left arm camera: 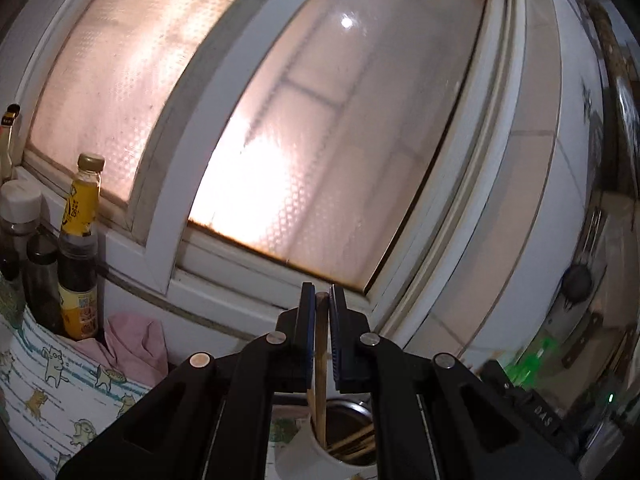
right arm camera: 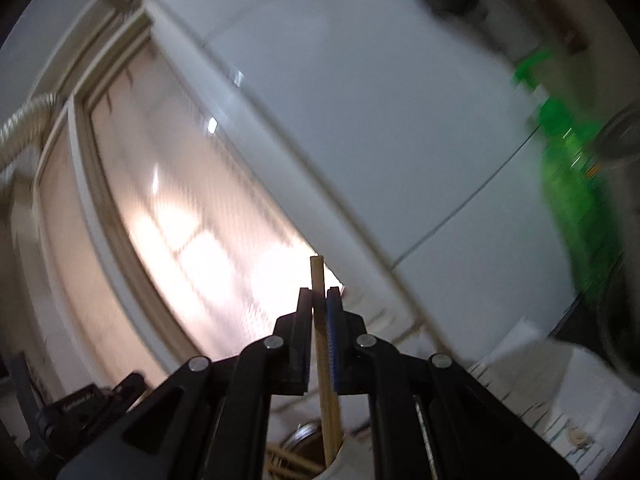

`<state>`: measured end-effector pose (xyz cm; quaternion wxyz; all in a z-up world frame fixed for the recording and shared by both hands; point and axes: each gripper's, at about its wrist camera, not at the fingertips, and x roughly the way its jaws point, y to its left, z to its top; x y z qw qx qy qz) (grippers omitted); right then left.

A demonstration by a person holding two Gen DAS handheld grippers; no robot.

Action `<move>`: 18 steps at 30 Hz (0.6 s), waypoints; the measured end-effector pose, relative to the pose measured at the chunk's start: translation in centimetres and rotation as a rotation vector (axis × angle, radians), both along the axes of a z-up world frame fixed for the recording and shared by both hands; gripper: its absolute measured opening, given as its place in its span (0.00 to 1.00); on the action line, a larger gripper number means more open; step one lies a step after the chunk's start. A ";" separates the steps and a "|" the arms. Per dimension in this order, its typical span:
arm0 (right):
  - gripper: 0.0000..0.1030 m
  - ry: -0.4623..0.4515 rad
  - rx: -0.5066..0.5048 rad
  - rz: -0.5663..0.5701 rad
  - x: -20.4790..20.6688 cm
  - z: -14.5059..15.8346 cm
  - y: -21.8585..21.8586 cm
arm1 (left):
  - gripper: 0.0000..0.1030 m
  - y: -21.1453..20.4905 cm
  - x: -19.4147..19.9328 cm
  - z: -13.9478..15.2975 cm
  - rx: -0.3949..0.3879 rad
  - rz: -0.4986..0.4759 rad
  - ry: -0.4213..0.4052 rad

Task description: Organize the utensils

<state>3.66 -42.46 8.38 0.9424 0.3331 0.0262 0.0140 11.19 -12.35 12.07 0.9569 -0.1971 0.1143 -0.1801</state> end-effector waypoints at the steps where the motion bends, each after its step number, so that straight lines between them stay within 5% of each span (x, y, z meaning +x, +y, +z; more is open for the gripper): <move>1: 0.06 0.017 0.010 0.022 0.5 -0.2 0.1 | 0.06 -0.4 0.1 -0.3 0.013 -0.006 -0.001; 10: 0.08 0.129 0.167 0.336 4.5 -2.5 -0.2 | 0.06 -1.7 0.9 -2.2 0.069 -0.056 0.017; 15: 0.08 0.119 0.126 0.448 4.7 -2.4 0.8 | 0.06 -1.6 0.7 -2.9 0.080 -0.070 0.035; 18: 0.08 0.120 0.106 0.517 4.9 -2.4 2.1 | 0.18 -1.1 -0.1 -2.9 0.093 -0.063 0.017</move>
